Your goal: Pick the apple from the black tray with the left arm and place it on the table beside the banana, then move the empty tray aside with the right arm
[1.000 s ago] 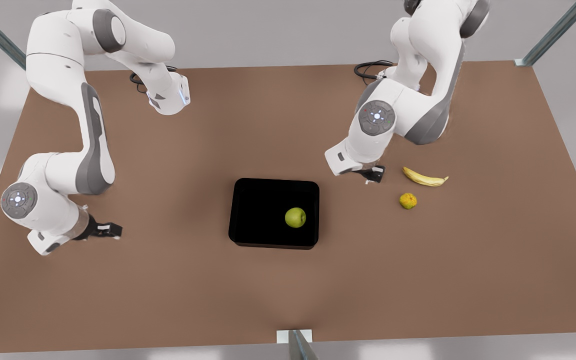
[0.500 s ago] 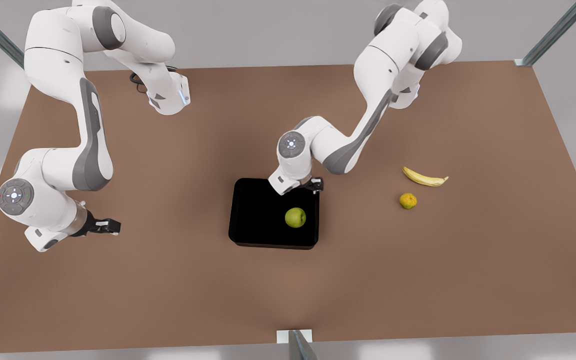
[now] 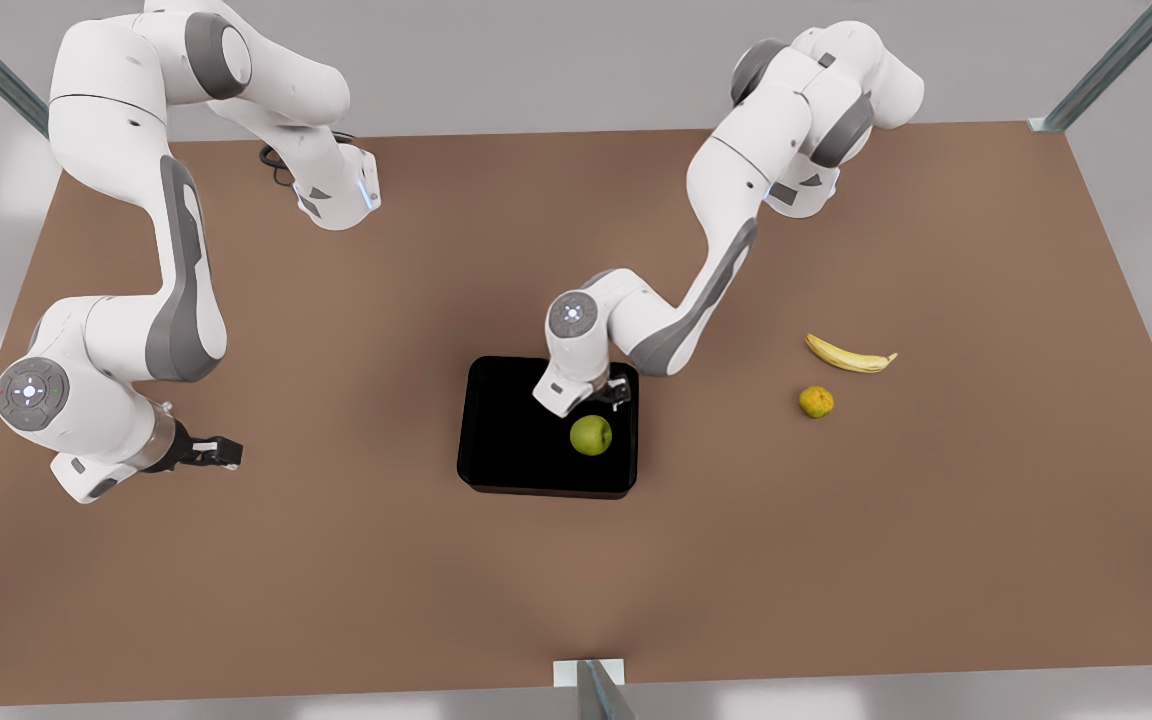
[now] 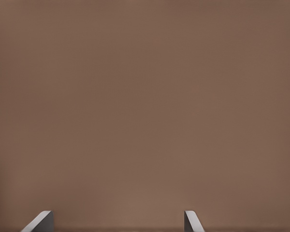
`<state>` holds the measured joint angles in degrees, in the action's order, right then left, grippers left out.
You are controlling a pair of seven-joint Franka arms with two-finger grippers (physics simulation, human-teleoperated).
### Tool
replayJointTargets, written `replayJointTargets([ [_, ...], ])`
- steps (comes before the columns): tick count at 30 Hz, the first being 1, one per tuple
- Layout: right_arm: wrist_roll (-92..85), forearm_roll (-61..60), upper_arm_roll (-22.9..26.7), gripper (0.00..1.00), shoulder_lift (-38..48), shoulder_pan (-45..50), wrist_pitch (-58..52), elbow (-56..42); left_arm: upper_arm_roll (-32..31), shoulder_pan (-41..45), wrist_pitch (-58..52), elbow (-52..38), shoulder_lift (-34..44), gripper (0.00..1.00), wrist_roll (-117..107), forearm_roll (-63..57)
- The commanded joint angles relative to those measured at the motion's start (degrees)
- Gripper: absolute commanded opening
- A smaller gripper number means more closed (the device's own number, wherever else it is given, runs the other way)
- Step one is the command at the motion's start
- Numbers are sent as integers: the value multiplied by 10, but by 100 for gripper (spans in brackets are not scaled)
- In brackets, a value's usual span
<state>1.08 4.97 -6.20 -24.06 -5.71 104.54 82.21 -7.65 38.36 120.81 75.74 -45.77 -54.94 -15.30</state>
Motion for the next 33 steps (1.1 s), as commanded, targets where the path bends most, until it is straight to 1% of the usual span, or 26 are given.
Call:
replayJointTargets([
  [1, 0, 0, 0, 100, 1, 0, 0, 0, 7, 0, 16, -8, -4, 100, -36, -10],
  [4, 0, 0, 0, 100, 1, 0, 0, 0, 11, 0, 15, -23, -28, 100, 3, -10],
  [16, 1, -1, 0, 100, 1, 0, 0, 0, 15, 7, 46, -25, -59, 100, -2, -37],
  [20, 1, -1, 0, 100, 1, 0, 0, 0, 14, 7, 54, -56, -66, 100, -26, -33],
  [29, 1, -1, 0, 100, 1, 0, 0, 0, 15, 8, 83, -54, -100, 100, -32, -37],
  [33, 1, -1, 0, 100, 1, 0, 0, 0, 15, 11, 83, -53, -101, 100, -34, -37],
])
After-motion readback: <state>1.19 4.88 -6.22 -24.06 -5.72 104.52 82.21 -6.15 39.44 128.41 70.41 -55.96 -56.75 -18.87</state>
